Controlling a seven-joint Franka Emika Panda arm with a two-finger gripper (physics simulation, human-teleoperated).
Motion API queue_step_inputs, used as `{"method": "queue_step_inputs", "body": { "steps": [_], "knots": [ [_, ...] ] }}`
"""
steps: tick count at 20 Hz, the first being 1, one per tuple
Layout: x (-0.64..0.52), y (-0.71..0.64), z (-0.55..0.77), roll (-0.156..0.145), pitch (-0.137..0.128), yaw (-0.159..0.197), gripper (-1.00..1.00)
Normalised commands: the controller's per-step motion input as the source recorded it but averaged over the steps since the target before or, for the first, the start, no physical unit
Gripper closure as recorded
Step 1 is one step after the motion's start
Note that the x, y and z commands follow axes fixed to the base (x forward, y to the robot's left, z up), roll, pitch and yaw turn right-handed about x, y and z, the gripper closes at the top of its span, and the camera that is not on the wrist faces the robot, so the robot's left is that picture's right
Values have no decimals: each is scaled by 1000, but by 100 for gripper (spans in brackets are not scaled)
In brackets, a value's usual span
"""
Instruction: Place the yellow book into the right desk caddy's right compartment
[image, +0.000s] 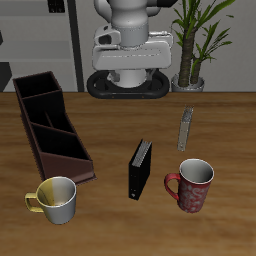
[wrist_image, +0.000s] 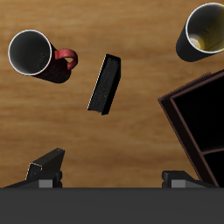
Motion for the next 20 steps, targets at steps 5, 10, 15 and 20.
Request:
{"method": "queue_step_inputs", "body": {
  "steps": [5, 10, 15, 20],
  "knots": [
    [3, -162, 54, -34, -11, -6, -100],
    [44, -70, 67, -48, -4, -61, -100],
    [-40, 69, -69, -73, -11, -85, -100],
    [-179, 342, -163, -17, -2, -48, -100]
  ]
}}
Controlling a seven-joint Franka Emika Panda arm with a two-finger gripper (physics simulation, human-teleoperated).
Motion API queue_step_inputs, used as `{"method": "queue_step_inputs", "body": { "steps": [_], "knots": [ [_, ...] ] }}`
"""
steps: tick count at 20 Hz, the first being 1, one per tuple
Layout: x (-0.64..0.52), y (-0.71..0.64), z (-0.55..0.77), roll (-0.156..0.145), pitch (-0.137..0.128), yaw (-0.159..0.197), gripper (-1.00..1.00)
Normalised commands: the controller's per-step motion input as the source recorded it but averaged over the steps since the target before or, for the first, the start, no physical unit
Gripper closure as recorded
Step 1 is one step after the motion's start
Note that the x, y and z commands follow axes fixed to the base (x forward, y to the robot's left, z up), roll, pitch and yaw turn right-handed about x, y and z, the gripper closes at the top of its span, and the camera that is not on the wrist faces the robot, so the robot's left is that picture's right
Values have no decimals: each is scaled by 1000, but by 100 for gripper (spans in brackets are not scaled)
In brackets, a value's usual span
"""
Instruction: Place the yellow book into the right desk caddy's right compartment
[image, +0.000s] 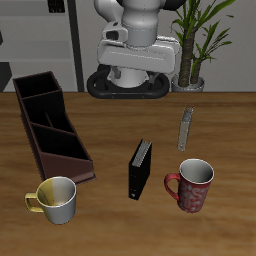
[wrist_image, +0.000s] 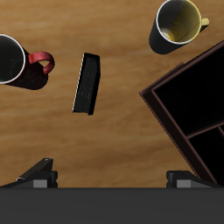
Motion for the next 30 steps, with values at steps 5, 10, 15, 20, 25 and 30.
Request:
{"method": "queue_step_inputs", "body": {
  "steps": [5, 10, 15, 20, 25, 30],
  "knots": [
    [-322, 505, -132, 6, -25, -4, -100],
    [-354, 527, -234, 20, 12, 45, -100],
    [-144, 388, -97, 14, -11, 11, -100],
    [-102, 317, 17, 17, -4, -48, -100],
    [-113, 263, -34, 36, -8, -44, -100],
    [29, 62, -84, 14, -1, 36, -100]
  ]
}}
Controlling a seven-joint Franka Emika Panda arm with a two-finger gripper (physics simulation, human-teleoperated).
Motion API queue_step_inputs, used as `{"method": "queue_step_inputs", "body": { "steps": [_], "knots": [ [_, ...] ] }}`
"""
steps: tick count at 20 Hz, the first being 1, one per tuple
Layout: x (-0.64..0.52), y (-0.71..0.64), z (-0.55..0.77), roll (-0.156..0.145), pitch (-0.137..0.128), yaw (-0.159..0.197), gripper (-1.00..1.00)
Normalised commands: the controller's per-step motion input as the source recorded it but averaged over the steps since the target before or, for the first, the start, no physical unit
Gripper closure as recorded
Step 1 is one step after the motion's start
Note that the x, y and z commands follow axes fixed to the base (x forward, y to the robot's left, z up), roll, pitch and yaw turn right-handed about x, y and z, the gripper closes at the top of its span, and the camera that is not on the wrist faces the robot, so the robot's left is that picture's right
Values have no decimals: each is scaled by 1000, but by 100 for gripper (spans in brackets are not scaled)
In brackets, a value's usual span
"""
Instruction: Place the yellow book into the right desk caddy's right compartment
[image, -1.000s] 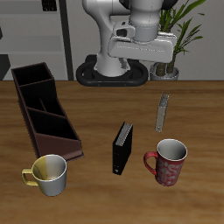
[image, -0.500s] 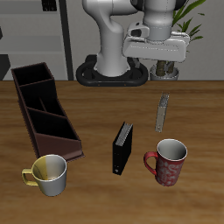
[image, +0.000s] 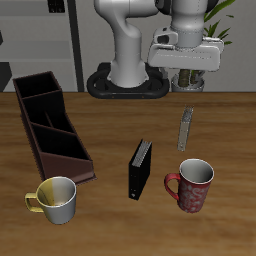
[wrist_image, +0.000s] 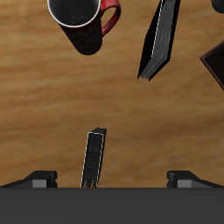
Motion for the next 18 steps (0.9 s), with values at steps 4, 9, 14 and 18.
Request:
{"method": "queue_step_inputs", "body": {
  "steps": [4, 9, 14, 18],
  "knots": [
    [133, -156, -6, -46, -5, -1, -100],
    [-11, 84, -221, 15, 30, -2, -100],
    [-111, 128, -234, 19, -2, -20, -100],
    [-104, 36, -264, 13, 8, -34, -100]
  ]
}}
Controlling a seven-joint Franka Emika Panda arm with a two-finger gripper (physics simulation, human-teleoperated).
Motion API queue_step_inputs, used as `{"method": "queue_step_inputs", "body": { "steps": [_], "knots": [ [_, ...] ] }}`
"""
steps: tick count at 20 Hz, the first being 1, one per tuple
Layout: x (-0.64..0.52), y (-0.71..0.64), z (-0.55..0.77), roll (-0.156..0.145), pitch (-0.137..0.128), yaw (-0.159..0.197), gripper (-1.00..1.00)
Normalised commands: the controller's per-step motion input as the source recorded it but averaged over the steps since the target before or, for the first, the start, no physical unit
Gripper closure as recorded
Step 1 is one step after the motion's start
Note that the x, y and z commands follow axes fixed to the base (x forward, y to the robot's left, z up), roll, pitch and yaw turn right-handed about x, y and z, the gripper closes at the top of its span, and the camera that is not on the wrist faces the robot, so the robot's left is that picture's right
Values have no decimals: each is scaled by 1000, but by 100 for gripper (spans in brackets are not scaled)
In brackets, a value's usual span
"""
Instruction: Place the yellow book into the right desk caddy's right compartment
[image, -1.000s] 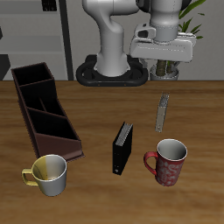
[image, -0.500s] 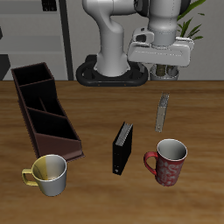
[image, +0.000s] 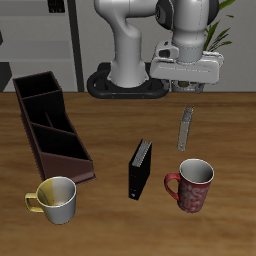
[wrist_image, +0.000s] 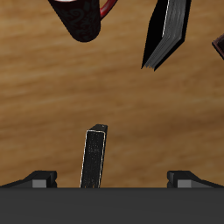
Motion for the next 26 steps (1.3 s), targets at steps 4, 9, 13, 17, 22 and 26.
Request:
{"method": "queue_step_inputs", "body": {
  "steps": [4, 9, 13, 17, 22, 26],
  "knots": [
    [14, 25, -190, -1, 10, -20, -100],
    [-32, 105, -155, 11, 13, -11, -100],
    [-43, 98, -285, -2, 22, 28, -100],
    [5, 75, -287, -8, 33, 21, -100],
    [10, 44, -308, 5, 39, 28, -100],
    [-2, 38, -236, 6, 41, -5, -100]
  ]
}}
